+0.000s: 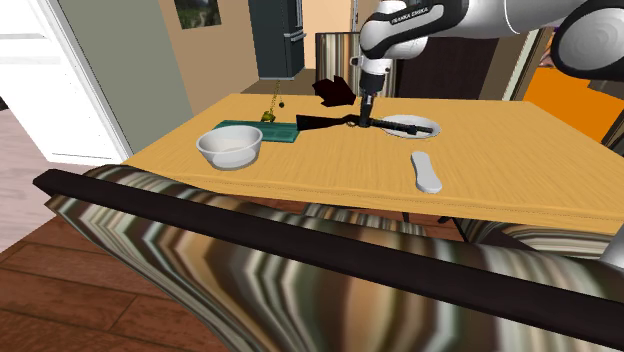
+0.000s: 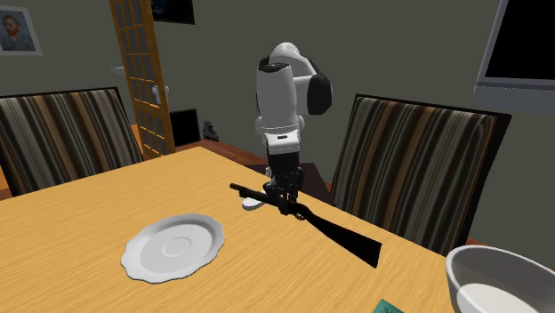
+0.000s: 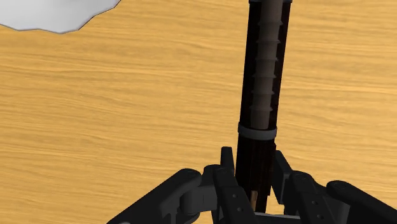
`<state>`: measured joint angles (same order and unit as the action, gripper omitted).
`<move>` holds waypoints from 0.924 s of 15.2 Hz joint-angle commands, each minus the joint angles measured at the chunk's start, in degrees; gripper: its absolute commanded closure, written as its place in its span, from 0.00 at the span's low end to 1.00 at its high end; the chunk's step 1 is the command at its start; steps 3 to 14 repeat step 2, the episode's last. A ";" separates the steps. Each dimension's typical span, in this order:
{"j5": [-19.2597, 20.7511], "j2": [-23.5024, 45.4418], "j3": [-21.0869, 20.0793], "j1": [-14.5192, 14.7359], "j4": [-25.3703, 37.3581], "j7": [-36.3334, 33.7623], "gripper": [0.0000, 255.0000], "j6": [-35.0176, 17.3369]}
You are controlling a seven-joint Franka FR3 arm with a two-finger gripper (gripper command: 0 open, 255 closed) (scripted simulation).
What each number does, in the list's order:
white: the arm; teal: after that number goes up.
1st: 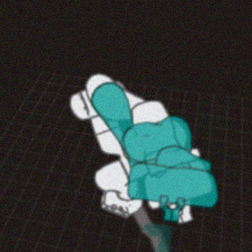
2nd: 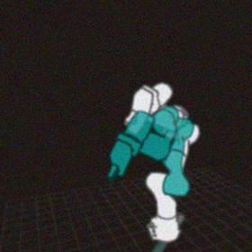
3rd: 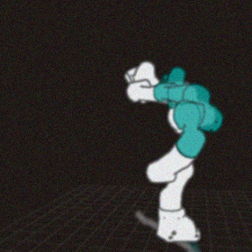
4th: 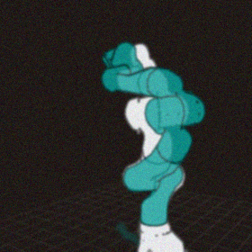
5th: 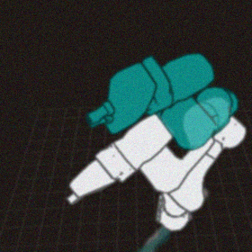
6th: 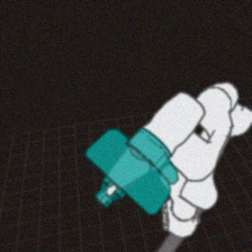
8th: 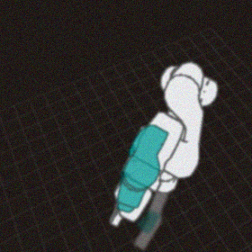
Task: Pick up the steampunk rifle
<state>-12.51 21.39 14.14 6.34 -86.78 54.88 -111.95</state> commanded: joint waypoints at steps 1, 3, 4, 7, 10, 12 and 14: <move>0.12 -0.21 0.03 0.02 0.69 -0.19 1.00 0.86; 0.11 -0.20 0.03 0.02 0.70 -0.19 1.00 0.87; 0.11 -0.20 0.03 0.02 0.70 -0.19 1.00 0.87; 0.11 -0.20 0.03 0.02 0.70 -0.19 1.00 0.87; 0.11 -0.20 0.03 0.02 0.70 -0.19 1.00 0.87; 0.11 -0.20 0.03 0.02 0.70 -0.19 1.00 0.87; 0.11 -0.20 0.03 0.02 0.70 -0.19 1.00 0.87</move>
